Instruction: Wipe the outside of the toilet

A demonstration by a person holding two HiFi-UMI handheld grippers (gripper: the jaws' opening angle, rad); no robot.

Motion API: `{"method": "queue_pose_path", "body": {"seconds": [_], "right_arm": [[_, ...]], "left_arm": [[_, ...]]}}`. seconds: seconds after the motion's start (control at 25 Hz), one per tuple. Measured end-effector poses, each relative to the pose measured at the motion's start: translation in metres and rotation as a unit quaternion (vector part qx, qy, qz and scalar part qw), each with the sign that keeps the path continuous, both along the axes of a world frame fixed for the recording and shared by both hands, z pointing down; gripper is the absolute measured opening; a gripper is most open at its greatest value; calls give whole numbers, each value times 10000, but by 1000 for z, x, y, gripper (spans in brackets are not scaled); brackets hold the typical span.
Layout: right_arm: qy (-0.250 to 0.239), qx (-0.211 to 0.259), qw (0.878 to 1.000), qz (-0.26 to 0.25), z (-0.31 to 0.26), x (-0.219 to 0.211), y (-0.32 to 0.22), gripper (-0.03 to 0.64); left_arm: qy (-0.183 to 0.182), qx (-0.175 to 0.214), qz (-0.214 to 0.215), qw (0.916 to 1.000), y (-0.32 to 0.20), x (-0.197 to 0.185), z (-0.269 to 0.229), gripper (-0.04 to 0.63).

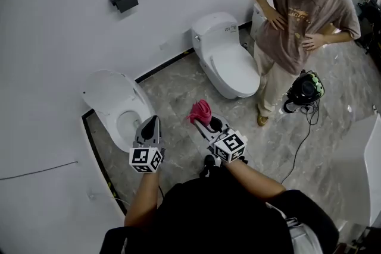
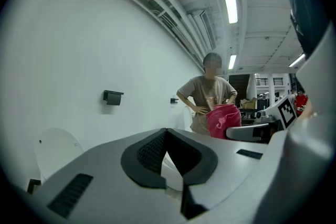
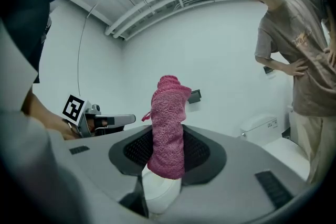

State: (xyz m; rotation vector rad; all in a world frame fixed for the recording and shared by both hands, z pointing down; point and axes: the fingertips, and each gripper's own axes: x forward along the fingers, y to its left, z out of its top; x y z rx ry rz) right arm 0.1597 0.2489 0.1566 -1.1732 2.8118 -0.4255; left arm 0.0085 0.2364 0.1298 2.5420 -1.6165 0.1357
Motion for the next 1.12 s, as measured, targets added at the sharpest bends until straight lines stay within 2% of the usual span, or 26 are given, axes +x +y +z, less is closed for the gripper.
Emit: {"method": "queue_pose_path", "body": {"seconds": [0.16, 0.48, 0.76, 1.12], "right_arm": [[-65, -164, 9997, -163, 9, 6, -39, 153], [87, -420, 9980, -474, 43, -57, -129, 153], [307, -709, 9965, -315, 83, -118, -200, 153], [636, -1089, 9919, -171, 145, -187, -292, 153]], "left_arm": [[-102, -133, -255, 9995, -33, -6, -2, 11], [-216, -501, -493, 9973, -117, -74, 35, 11], [-237, -920, -149, 9954, -198, -128, 86, 11], [-743, -1262, 387, 9885, -293, -182, 149, 11]]}}
